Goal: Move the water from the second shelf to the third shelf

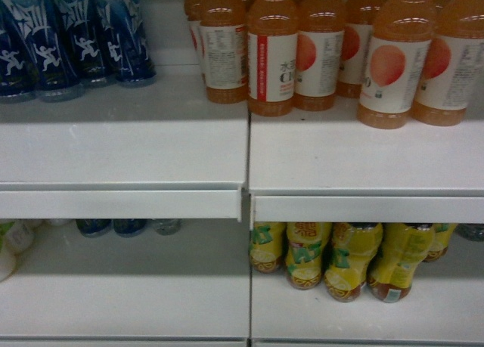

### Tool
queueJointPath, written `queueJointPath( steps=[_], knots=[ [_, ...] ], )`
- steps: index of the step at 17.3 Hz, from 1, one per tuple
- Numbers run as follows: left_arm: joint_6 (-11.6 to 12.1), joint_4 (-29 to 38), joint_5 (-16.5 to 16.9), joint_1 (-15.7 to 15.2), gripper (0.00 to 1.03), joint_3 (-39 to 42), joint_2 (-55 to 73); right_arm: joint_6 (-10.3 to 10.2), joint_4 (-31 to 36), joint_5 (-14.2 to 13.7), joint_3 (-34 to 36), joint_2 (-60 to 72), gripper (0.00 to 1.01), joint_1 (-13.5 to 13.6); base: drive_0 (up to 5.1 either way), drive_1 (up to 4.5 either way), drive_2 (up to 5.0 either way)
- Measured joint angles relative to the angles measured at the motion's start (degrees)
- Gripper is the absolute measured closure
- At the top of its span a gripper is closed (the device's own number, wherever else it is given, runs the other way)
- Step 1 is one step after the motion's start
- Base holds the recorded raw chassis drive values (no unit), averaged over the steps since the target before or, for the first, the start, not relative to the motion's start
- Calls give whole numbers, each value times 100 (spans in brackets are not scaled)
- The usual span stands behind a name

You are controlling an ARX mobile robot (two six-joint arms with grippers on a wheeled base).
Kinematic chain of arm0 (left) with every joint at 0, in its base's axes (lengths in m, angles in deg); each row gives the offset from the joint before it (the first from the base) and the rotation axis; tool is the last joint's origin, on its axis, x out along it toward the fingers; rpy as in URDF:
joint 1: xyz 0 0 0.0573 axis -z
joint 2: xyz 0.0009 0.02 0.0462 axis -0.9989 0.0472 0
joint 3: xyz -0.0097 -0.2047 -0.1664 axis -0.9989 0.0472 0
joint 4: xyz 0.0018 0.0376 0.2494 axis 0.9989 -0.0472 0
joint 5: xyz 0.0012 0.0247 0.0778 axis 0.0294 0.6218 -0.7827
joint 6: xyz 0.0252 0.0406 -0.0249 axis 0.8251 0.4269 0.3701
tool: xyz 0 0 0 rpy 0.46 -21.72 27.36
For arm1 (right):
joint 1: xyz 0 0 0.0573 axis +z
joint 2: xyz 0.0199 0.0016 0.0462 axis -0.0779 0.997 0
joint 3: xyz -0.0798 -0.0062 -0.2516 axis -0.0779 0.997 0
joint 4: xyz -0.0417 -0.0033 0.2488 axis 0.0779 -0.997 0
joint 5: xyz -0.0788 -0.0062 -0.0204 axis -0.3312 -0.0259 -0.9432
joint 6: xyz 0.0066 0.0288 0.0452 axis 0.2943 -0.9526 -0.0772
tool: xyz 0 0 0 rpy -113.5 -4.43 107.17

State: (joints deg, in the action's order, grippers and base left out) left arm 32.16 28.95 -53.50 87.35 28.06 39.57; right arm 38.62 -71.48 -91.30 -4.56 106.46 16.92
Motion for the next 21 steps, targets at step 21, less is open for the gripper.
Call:
queueJointPath(
  steps=[21],
  knots=[
    [0,4,-7,0,5,0,0,0,-13,0,0,-9,62,-2,-506,239,239]
  ],
)
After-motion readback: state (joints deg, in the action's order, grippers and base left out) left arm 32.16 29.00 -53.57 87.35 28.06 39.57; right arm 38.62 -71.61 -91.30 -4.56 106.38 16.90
